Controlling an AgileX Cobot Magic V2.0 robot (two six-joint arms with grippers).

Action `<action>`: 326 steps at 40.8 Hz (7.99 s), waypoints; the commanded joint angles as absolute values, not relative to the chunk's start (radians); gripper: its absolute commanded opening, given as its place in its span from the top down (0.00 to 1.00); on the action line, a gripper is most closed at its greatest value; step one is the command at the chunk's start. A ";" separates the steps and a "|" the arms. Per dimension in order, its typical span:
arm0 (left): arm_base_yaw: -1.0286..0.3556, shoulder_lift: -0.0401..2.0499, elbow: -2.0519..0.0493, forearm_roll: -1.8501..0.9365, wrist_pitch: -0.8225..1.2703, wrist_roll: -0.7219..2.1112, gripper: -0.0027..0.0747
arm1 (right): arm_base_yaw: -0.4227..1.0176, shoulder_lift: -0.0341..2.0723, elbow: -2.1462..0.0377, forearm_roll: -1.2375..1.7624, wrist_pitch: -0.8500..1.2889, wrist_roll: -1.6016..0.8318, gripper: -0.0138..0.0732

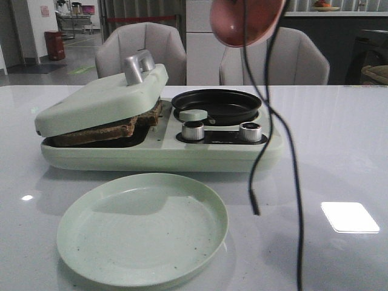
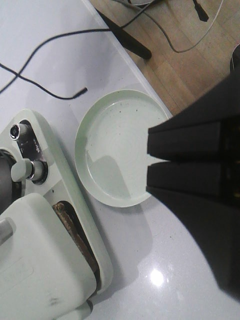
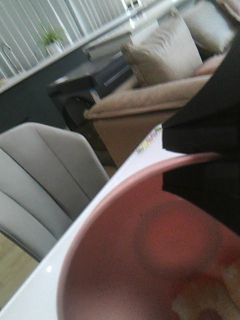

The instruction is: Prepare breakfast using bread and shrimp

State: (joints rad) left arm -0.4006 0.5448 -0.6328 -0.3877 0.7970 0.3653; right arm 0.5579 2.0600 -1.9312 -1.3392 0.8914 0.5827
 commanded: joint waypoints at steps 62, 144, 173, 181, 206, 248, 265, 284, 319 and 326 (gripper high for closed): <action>-0.409 0.549 -0.662 -0.409 0.725 0.362 0.84 | 0.639 2.249 -2.023 -1.778 1.085 0.490 0.79; -0.409 0.549 -0.662 -0.409 0.725 0.362 0.84 | -0.186 1.599 -0.994 0.214 0.602 -0.093 0.54; -0.409 0.549 -0.662 -0.409 0.725 0.362 0.84 | 0.191 1.205 -0.974 0.147 0.660 -0.123 0.41; -0.409 0.549 -0.662 -0.409 0.725 0.362 0.84 | 0.268 1.030 -0.861 0.145 0.701 -0.102 0.42; -0.409 0.549 -0.662 -0.409 0.725 0.362 0.84 | 0.267 0.478 -0.618 -0.014 0.913 0.101 0.42; -0.409 0.549 -0.662 -0.111 0.630 0.051 0.84 | 0.267 0.402 -0.597 0.000 0.908 0.106 0.80; -0.409 0.547 -0.659 -0.111 0.628 0.051 0.84 | 0.267 0.402 -0.597 0.000 0.909 0.106 0.80; -0.237 0.184 -0.268 -0.086 0.178 0.051 0.84 | 0.267 0.402 -0.597 0.000 0.910 0.106 0.80; -0.154 -0.023 0.031 -0.070 -0.023 0.028 0.84 | 0.267 0.402 -0.597 0.000 0.922 0.106 0.80; -0.160 -0.023 0.031 -0.065 -0.021 0.015 0.84 | 0.267 0.402 -0.597 0.000 0.924 0.106 0.80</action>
